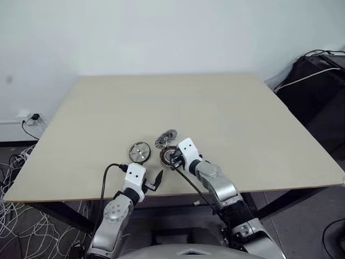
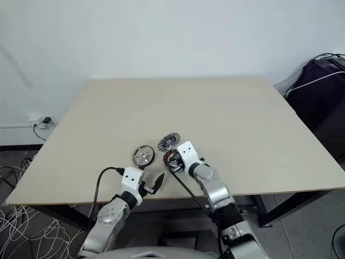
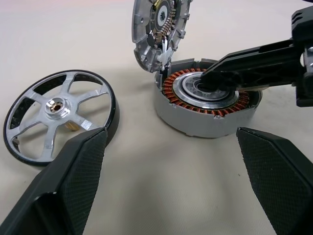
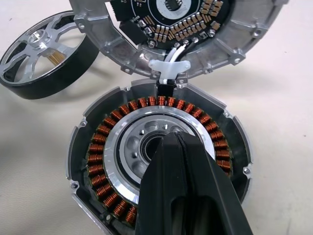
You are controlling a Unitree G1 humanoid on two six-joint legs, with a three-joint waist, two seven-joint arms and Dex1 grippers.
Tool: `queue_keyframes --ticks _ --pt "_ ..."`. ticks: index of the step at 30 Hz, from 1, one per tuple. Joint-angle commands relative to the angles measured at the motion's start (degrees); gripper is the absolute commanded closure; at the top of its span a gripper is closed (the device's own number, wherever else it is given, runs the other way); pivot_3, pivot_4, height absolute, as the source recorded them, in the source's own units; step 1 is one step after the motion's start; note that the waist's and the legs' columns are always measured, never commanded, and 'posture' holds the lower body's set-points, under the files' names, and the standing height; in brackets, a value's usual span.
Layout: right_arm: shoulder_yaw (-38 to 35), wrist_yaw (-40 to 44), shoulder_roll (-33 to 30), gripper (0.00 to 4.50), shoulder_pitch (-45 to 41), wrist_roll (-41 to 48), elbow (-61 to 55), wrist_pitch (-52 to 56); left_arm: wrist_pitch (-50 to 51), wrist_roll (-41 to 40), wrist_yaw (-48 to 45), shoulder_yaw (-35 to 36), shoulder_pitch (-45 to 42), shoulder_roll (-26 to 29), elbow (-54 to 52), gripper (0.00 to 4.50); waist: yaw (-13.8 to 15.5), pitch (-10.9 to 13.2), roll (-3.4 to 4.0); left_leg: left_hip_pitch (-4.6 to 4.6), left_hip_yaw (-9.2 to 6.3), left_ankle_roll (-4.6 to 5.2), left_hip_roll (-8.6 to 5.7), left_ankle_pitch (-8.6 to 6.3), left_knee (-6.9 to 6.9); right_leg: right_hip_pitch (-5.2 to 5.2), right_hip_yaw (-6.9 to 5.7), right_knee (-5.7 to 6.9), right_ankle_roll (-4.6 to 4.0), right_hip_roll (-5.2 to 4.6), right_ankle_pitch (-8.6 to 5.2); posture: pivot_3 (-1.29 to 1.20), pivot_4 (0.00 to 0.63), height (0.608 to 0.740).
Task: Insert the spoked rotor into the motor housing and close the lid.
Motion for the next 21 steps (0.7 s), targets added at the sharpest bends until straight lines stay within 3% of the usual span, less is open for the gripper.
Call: queue_keyframes --ticks 1,4,12,21 --pt "-2.02 0.32 0.39 4.48 -0.28 1.8 -5.17 -1.34 -0.44 -0.67 0.08 0.13 -0.89 -0.46 -1.56 0.0 -0.01 0.03 0.02 -0.02 0.0 0.0 0.0 0.0 0.0 -0.02 0.01 -0.01 0.0 0.0 0.0 0.0 0.0 0.74" --pt "-2.42 2.45 -0.13 4.48 1.97 4.22 -12.33 -1.7 -0.79 -4.24 1.74 2.94 -0.9 -3.08 -2.76 0.0 0.02 0.05 0.0 -0.06 0.0 0.01 0.0 0.0 -0.02 -0.05 0.01 -0.03 -0.01 0.01 -0.01 0.0 0.0 0.74" --pt "-3.16 4.51 -4.28 4.48 9.74 7.3 -25.84 2.26 6.45 -26.65 -0.41 12.67 2.79 -9.98 -9.13 0.0 0.11 0.21 -0.25 -0.08 -0.04 0.03 0.0 -0.02 0.0 -0.02 -0.04 -0.07 0.01 -0.05 -0.02 0.0 0.0 0.74" --pt "-3.05 3.38 -4.82 4.48 13.33 7.72 -28.55 3.98 12.99 -32.8 6.05 17.28 3.13 -12.69 -6.2 0.0 0.15 0.53 -0.68 -0.08 -0.04 0.05 0.03 0.0 0.12 0.04 -0.25 -0.07 0.06 0.12 -0.03 0.0 0.0 0.74"
